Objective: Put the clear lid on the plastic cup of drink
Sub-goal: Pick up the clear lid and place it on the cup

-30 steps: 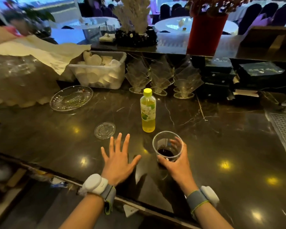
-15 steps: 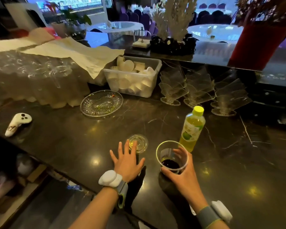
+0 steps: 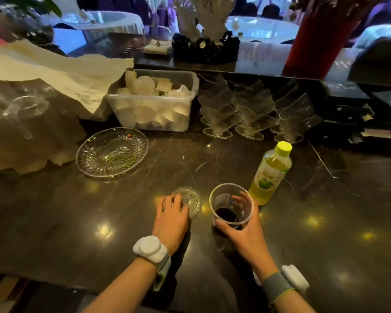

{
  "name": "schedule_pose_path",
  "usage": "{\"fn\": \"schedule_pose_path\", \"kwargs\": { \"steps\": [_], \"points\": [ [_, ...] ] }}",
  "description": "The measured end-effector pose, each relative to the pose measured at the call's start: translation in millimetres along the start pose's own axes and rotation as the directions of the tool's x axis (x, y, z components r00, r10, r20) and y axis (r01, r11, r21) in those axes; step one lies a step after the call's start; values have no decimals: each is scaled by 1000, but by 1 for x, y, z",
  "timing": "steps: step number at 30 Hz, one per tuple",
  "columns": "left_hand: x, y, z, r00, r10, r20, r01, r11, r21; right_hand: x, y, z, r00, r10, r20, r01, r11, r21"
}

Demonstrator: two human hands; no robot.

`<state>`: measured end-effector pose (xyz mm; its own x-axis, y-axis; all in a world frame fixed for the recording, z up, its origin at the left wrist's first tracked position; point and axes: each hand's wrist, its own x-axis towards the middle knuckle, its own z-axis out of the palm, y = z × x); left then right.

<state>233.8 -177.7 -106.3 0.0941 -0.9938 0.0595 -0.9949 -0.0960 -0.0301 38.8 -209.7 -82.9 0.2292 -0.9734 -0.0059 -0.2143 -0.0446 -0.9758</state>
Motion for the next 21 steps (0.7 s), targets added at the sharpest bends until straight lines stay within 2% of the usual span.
{"fn": "schedule_pose_path", "kwargs": {
  "steps": [6, 9, 12, 13, 14, 16, 18, 19, 20, 21],
  "points": [
    [13, -4, -10, 994, 107, -16, -107, 994, 23, 0, -5, 1, 1000, 17, -18, -17, 1000, 7],
    [17, -5, -37, 993, 35, -110, -60, 970, -234, 2, -7, -2, 1000, 31, 3, -31, 999, 17],
    [18, -4, -75, 947, -173, -273, -5, 837, -547, 5, -6, -1, 999, 27, 18, -28, 1000, 14],
    [19, -4, -87, 919, -272, -285, 13, 744, -668, 5, -5, 0, 999, 29, 22, -30, 999, 13],
    [20, -6, -98, 899, -370, -235, 45, 612, -790, 6, -4, 1, 999, 30, 26, -30, 999, 15],
    [20, -7, -116, 890, -454, -32, 96, 255, -962, 8, -4, 2, 999, 27, 35, -27, 1000, 13],
    [19, -3, -124, 917, -338, 210, 164, -160, -973, 11, -5, 2, 998, 23, 58, -24, 1000, 16],
    [17, 0, -124, 925, -227, 305, 227, -313, -922, 12, -6, 1, 998, 19, 65, -21, 1000, 16],
    [15, 5, -121, 920, -127, 371, 299, -384, -873, 12, -7, 0, 998, 13, 69, -14, 1000, 14],
    [13, 11, -119, 908, -58, 416, 366, -374, -852, 13, -8, -1, 997, 10, 74, -11, 1000, 13]
  ]
}}
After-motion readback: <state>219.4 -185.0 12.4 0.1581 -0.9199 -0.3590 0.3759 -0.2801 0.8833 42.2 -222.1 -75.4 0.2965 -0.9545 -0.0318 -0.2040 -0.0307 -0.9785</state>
